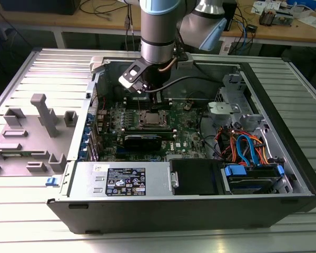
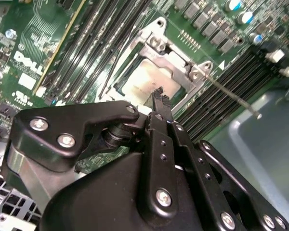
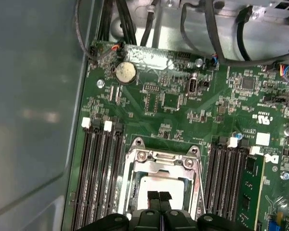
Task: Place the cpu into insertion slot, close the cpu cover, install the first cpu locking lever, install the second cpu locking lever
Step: 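Close the cpu cover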
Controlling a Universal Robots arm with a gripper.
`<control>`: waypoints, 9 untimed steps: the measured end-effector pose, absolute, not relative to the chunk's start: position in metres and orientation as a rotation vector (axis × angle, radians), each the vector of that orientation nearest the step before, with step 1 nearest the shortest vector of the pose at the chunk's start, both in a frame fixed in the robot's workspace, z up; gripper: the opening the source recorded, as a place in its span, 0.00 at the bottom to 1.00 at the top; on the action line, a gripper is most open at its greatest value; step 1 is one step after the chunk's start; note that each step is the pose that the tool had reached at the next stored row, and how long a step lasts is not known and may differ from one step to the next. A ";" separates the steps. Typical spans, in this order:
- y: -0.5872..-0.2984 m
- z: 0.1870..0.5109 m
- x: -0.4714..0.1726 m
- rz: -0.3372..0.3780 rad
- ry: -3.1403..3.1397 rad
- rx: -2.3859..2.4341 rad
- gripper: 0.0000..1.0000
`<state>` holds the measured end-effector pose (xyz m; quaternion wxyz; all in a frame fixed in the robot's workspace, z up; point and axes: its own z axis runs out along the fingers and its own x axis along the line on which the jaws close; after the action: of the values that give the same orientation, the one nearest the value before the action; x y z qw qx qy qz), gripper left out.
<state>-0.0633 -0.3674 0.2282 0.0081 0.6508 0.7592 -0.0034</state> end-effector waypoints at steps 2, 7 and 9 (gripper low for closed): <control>-0.367 0.227 -0.068 -0.010 2.376 2.030 0.11; -0.367 0.222 -0.080 -0.011 2.384 2.021 0.11; -0.367 0.221 -0.084 -0.011 2.387 2.018 0.11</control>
<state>-0.0836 -0.3675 0.2207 0.0081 0.6456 0.7636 -0.0034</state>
